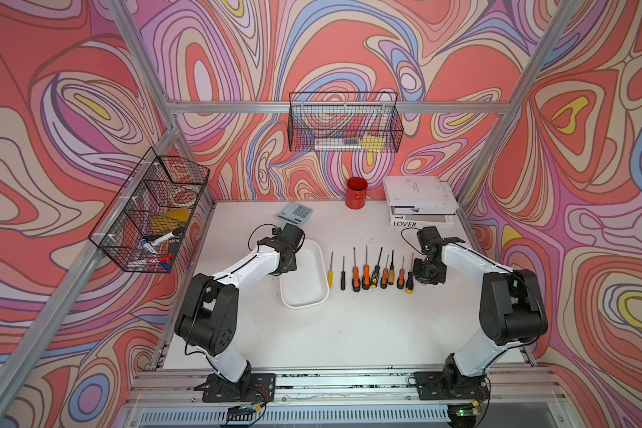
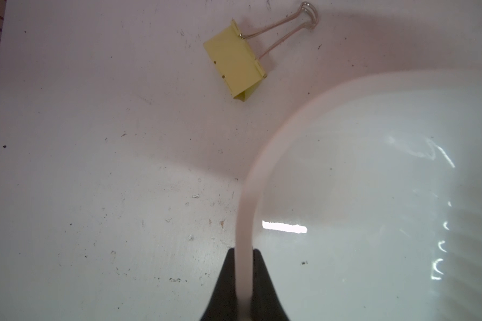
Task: Take out the screwdriver from the storage box
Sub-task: Place the screwdriver at the center of the board, then place the storage box at the center of the board.
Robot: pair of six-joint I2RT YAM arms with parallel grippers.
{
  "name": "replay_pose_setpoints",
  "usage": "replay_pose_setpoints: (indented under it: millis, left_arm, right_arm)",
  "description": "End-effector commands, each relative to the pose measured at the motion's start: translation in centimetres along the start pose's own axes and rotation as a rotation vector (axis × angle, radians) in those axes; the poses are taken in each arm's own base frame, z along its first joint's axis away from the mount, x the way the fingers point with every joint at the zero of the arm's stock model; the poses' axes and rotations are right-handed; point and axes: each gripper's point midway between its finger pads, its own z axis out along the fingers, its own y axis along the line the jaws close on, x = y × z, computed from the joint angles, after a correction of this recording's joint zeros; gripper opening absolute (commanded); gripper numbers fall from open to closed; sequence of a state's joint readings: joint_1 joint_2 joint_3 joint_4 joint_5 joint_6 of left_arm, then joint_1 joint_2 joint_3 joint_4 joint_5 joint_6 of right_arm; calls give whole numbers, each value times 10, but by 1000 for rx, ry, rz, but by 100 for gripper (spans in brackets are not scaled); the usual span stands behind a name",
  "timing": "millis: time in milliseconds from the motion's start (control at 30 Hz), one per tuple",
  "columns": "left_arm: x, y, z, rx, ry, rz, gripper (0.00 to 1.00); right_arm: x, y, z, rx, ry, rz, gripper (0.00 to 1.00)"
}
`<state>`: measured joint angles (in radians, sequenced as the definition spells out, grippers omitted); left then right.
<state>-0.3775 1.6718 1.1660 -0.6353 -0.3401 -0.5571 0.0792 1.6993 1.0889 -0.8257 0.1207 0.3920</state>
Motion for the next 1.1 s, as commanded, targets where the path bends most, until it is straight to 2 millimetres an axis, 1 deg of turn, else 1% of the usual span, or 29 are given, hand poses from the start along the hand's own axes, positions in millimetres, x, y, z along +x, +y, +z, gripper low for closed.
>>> replay_pose_setpoints:
  millis: [0,200,267,300,433,500,633,700,767,833,900,1067]
  left_arm:
    - [3,7,8,-36,27,36,0]
    - [10,-2,21,-3,96,84,0]
    - [13,-4,26,7,114,91,0]
    - [15,-4,27,7,120,93,0]
    - [16,-6,30,15,119,96,0]
    - [18,-6,32,17,126,105,0]
    - [20,-5,35,3,143,118,0]
    - [21,-5,36,4,146,119,0]
    - [23,-5,37,2,151,120,0]
    - [24,-5,38,1,156,120,0]
    - [25,-6,40,3,164,120,0]
    - [26,-7,40,6,169,115,0]
  right_arm:
    - [4,1,11,-6,23,2,0]
    - [11,5,22,-24,67,-3,0]
    - [12,6,22,-28,78,-5,0]
    - [16,5,30,-17,106,-7,2]
    - [20,3,36,-12,128,-3,10]
    - [22,2,39,-10,140,-3,18]
    - [23,3,41,-13,153,5,28]
    - [24,3,41,-12,157,4,34]
    - [25,0,39,-3,160,2,43]
    - [27,-3,37,7,161,3,51]
    - [29,-5,37,14,162,6,55]
    - [29,-5,35,10,156,14,56]
